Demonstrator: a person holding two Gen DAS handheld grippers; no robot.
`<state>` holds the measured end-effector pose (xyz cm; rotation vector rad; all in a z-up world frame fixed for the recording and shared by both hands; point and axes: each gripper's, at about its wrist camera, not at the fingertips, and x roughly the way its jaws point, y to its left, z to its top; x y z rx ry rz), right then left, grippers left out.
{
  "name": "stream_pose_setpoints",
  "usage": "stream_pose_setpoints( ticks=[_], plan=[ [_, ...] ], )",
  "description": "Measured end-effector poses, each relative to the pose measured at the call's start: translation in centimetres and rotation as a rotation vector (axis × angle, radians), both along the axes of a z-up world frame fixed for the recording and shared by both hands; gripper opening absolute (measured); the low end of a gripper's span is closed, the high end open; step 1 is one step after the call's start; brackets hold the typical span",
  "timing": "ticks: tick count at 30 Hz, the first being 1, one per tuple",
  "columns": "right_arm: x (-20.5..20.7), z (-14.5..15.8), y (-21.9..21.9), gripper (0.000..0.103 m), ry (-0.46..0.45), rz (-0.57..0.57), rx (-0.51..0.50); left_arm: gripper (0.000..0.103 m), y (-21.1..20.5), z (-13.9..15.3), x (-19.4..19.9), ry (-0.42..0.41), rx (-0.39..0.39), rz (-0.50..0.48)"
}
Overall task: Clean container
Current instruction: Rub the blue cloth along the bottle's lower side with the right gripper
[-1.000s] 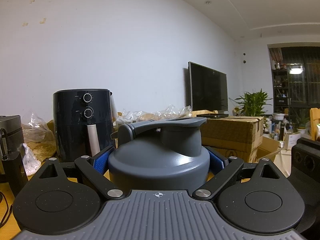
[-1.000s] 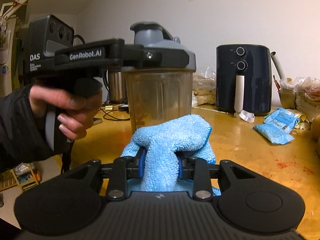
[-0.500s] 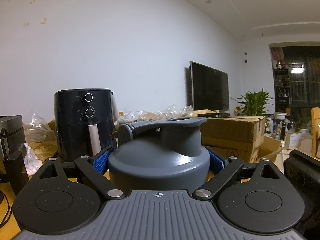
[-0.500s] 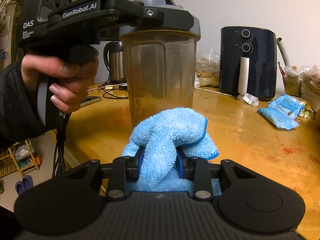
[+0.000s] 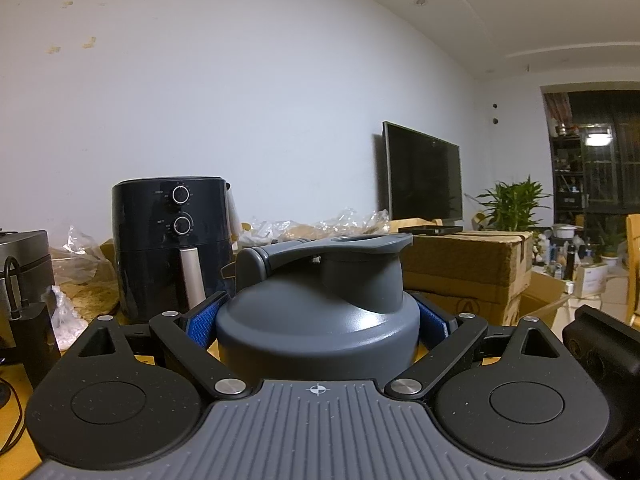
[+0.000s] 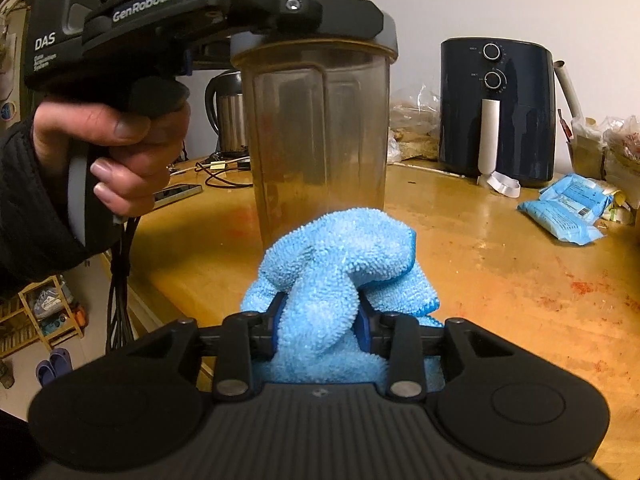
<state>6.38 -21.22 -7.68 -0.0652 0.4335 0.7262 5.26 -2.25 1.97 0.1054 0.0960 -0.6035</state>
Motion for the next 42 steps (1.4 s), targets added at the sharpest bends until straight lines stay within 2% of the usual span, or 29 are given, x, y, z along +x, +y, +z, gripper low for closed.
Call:
stream_pose_setpoints(
  ticks=[2, 3, 4, 6, 9, 14, 21, 23, 25, 26, 28, 29, 30, 31, 34, 42],
  plan=[
    [0.0, -0.1, 0.1, 0.050, -0.001, 0.000, 0.002, 0.095, 0.0, 0.0, -0.1, -0.001, 0.000, 0.002],
    [-0.1, -0.2, 0.3, 0.059, 0.001, 0.018, 0.004, 0.095, 0.0, 0.0, -0.1, -0.001, 0.000, 0.003],
    [-0.1, -0.2, 0.5, 0.077, 0.003, 0.045, 0.005, 0.095, 0.0, 0.0, -0.1, -0.002, 0.000, 0.003],
    [-0.6, -0.5, 1.6, 0.103, -0.014, 0.097, -0.031, 0.095, 0.0, 0.0, -0.1, -0.002, 0.000, 0.003],
    [-1.3, -0.7, 3.2, 0.103, -0.060, 0.111, -0.132, 0.095, -0.1, 0.0, 0.0, -0.001, 0.002, 0.003],
    [-0.7, -0.5, 1.9, 0.103, -0.028, 0.102, -0.057, 0.095, -0.1, 0.2, -0.1, -0.003, 0.001, 0.003],
    [-1.0, 0.1, 0.9, 0.103, -0.062, 0.078, -0.003, 0.095, -0.1, 0.1, 0.0, -0.002, 0.000, 0.004],
    [-1.1, 0.4, 0.5, 0.100, -0.078, 0.050, 0.004, 0.095, 0.0, 0.1, 0.1, -0.002, 0.000, 0.003],
    [-1.1, 0.6, 0.1, 0.079, -0.079, 0.025, 0.017, 0.095, 0.0, 0.1, 0.1, -0.003, 0.000, 0.002],
    [-1.0, 0.6, 0.0, 0.074, -0.073, 0.018, 0.017, 0.095, 0.0, 0.1, 0.1, -0.003, 0.000, 0.002],
    [-0.9, 0.5, 0.1, 0.055, -0.064, 0.008, 0.007, 0.095, 0.0, 0.1, 0.1, -0.002, 0.000, 0.002],
    [-0.8, 0.3, 0.3, 0.052, -0.061, 0.006, -0.008, 0.096, 0.0, 0.1, 0.1, -0.002, 0.000, 0.002],
    [-0.7, 0.3, 0.4, 0.043, -0.057, 0.006, -0.016, 0.096, 0.0, 0.1, 0.2, -0.003, 0.000, 0.002],
    [-0.7, 0.3, 0.5, 0.038, -0.059, 0.004, -0.021, 0.096, 0.0, 0.1, 0.2, -0.003, 0.000, 0.003],
    [-0.8, 0.4, 0.4, 0.032, -0.058, -0.003, -0.029, 0.096, 0.0, 0.1, 0.2, -0.003, 0.000, 0.003],
    [-1.1, 0.5, 0.4, 0.032, -0.058, -0.016, -0.019, 0.096, 0.0, 0.2, 0.2, -0.003, 0.003, 0.004]
  ],
)
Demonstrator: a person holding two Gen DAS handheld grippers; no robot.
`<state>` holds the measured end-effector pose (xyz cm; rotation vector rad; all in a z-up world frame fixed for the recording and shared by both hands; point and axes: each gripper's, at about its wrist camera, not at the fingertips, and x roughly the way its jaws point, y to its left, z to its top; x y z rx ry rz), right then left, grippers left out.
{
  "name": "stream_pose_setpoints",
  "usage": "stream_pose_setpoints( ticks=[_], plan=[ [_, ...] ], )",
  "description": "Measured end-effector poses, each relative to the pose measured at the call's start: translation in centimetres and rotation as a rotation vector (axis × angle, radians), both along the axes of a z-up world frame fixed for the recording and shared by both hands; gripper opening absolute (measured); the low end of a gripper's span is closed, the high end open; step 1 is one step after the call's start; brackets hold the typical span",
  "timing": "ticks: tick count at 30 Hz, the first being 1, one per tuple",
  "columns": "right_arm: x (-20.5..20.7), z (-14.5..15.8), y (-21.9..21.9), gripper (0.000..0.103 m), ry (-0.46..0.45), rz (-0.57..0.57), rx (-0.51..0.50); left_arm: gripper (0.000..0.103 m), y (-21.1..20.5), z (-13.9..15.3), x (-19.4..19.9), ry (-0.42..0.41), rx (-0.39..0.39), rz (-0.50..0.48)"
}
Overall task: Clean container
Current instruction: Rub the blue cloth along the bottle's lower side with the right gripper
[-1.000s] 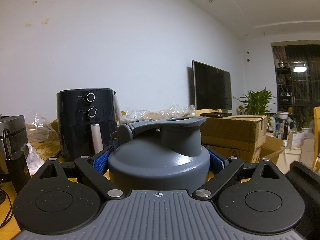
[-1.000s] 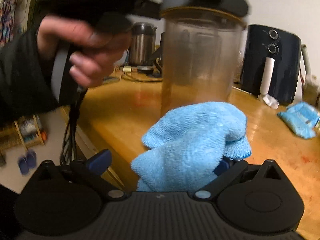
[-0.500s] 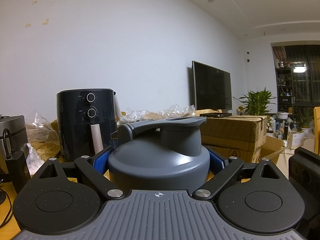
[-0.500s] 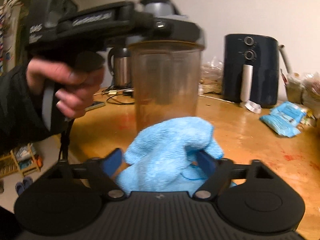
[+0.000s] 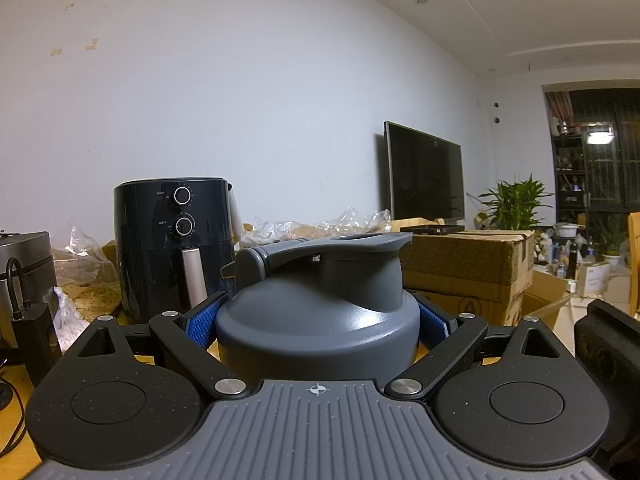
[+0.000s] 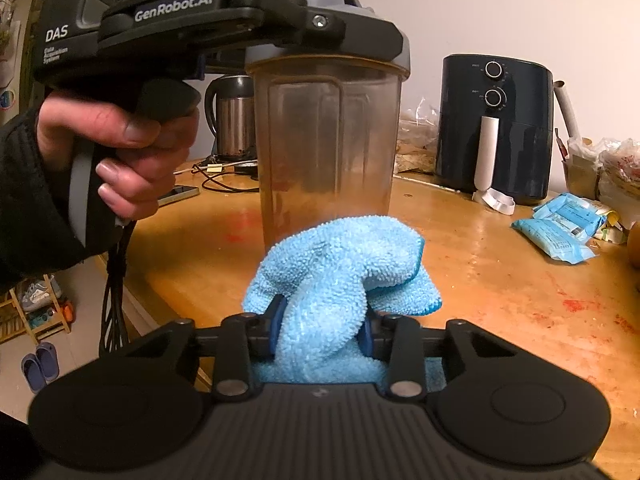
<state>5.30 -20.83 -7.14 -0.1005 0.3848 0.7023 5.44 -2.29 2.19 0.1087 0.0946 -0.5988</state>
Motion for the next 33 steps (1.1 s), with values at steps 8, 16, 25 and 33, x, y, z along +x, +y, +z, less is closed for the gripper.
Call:
stream_pose_setpoints(
  ticks=[8, 16, 25, 33],
  plan=[
    [-0.5, 0.8, -0.4, 0.032, -0.042, -0.016, 0.046, 0.096, -0.1, -0.1, 0.1, -0.001, 0.003, 0.001],
    [-1.2, 1.7, -0.8, 0.033, -0.100, -0.026, 0.088, 0.096, -0.1, -0.1, 0.0, -0.003, 0.005, 0.002],
    [-1.8, 2.4, -1.4, 0.034, -0.170, -0.039, 0.168, 0.096, -0.2, -0.1, 0.1, -0.002, 0.007, 0.004],
    [-2.2, 2.7, -1.8, 0.034, -0.253, -0.055, 0.256, 0.096, -0.2, -0.1, 0.0, -0.004, 0.009, 0.006]
  ],
)
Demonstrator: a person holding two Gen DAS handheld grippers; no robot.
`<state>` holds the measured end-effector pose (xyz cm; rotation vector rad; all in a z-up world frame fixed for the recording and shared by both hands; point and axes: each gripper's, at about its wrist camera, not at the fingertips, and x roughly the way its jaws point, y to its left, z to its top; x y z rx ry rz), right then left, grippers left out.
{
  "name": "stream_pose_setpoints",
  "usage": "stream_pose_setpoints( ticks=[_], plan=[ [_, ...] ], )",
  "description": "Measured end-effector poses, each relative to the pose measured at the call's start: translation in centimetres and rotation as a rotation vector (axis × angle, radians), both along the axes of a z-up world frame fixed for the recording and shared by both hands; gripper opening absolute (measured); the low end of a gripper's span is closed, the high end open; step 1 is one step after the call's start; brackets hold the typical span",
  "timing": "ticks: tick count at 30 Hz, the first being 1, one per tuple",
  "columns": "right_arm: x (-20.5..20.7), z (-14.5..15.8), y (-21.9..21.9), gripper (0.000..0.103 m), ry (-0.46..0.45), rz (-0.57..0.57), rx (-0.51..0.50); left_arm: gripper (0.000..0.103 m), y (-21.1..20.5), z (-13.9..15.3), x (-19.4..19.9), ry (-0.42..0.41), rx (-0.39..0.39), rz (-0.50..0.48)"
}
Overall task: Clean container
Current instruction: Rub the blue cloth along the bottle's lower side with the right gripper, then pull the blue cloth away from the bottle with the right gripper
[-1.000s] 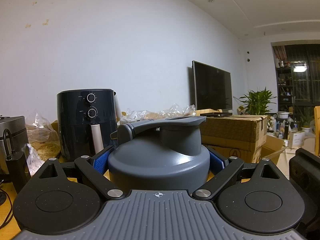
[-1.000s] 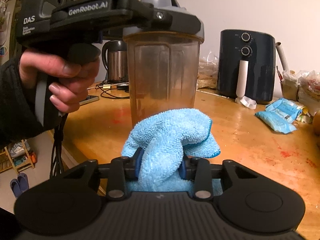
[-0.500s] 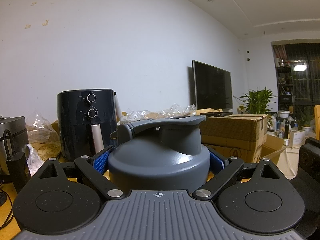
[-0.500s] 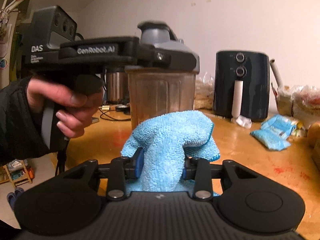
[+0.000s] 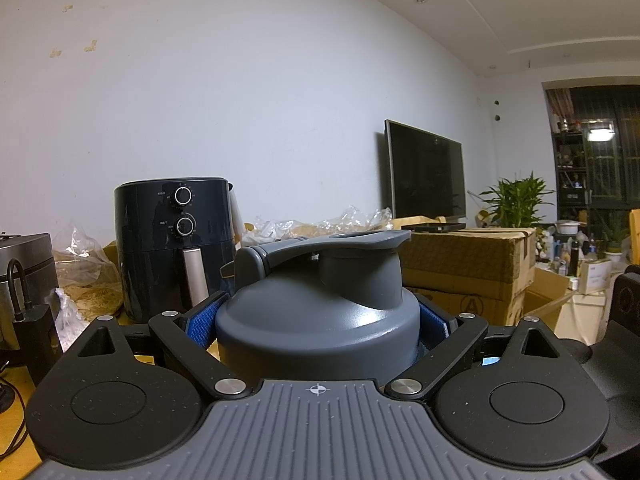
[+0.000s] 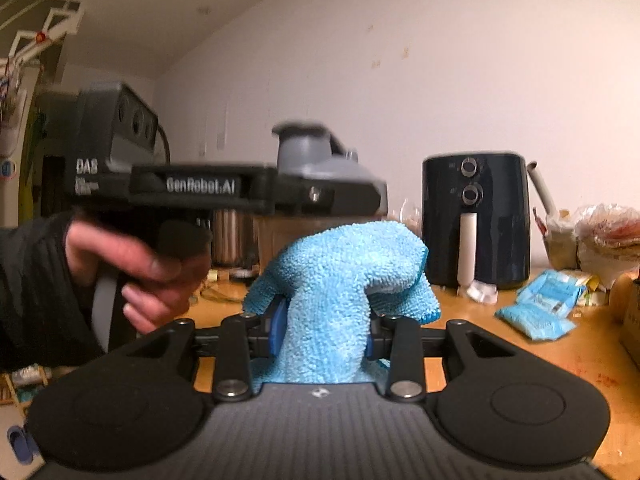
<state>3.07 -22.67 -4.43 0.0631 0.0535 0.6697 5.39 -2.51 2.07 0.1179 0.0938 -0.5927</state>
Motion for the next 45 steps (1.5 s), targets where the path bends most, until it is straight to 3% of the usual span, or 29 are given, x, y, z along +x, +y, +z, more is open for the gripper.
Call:
stream_pose_setpoints(
  ticks=[8, 14, 45],
  plan=[
    [-0.6, 0.2, -0.3, 0.035, -0.082, -0.020, 0.099, 0.096, 0.0, 0.0, -0.1, -0.001, 0.002, 0.000],
    [-1.2, 0.4, -0.3, 0.035, -0.093, -0.027, 0.112, 0.096, 0.0, -0.1, 0.0, -0.004, 0.000, 0.000],
    [-1.4, 0.2, -0.7, 0.034, -0.073, -0.051, 0.077, 0.096, -0.2, 0.0, -0.3, -0.008, 0.001, 0.017]
  ],
)
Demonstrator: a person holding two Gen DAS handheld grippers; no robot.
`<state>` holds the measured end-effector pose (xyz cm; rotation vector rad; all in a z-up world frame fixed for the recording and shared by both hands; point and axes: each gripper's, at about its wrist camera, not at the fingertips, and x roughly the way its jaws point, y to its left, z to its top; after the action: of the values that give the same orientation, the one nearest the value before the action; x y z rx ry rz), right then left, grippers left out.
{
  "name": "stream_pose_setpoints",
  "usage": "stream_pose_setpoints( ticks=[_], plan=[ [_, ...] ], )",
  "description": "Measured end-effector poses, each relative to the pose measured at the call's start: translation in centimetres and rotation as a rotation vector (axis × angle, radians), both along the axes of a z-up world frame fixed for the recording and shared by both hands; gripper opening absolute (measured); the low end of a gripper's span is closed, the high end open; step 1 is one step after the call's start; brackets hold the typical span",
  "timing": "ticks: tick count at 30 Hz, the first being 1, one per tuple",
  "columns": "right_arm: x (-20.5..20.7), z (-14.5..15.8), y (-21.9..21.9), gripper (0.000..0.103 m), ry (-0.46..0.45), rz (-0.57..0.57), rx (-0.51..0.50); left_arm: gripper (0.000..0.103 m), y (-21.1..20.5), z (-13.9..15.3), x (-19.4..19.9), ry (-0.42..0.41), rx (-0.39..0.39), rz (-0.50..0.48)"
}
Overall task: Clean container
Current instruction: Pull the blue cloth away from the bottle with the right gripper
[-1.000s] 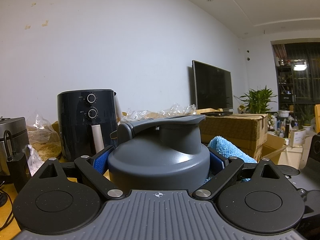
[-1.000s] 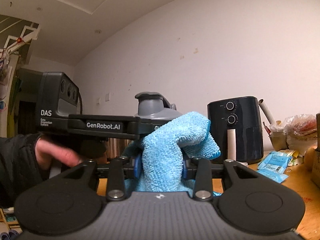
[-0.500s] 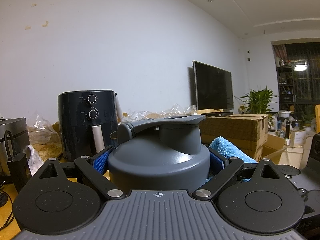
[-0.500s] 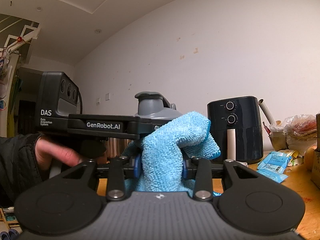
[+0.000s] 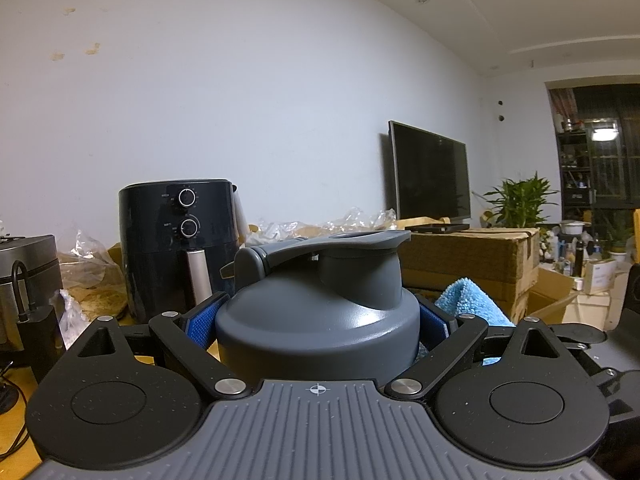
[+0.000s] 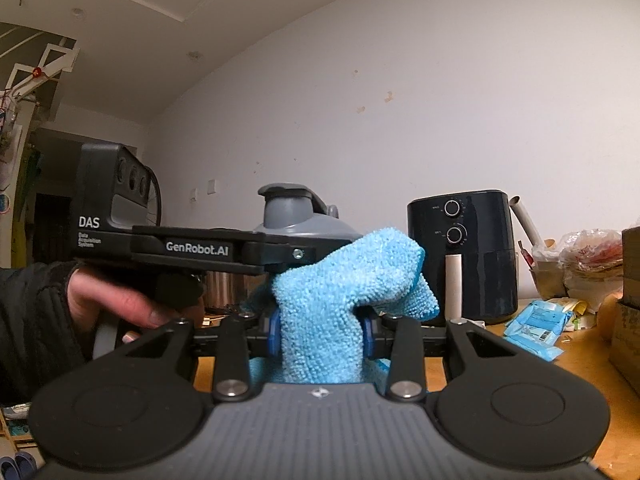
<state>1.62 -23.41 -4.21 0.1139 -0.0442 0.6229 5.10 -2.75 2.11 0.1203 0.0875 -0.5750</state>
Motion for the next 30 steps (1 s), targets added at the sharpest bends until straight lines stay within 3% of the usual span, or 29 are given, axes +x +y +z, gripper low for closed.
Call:
stream_pose_setpoints(
  ticks=[11, 18, 20, 30],
  plan=[
    [-0.1, 0.2, -1.8, 0.031, 0.017, -0.096, -0.028, 0.096, 0.1, 0.0, 0.1, -0.002, 0.003, -0.002],
    [-0.4, 0.3, -2.5, 0.024, 0.000, -0.157, -0.006, 0.096, 0.3, -0.1, 0.1, -0.006, 0.004, -0.013],
    [-0.5, 0.4, -2.6, 0.017, -0.010, -0.179, 0.023, 0.096, 0.4, -0.1, 0.2, -0.008, 0.003, -0.016],
    [-0.7, 0.3, -2.5, 0.017, -0.044, -0.237, 0.021, 0.096, 0.6, 0.0, 0.4, -0.008, 0.002, -0.019]
  ],
)
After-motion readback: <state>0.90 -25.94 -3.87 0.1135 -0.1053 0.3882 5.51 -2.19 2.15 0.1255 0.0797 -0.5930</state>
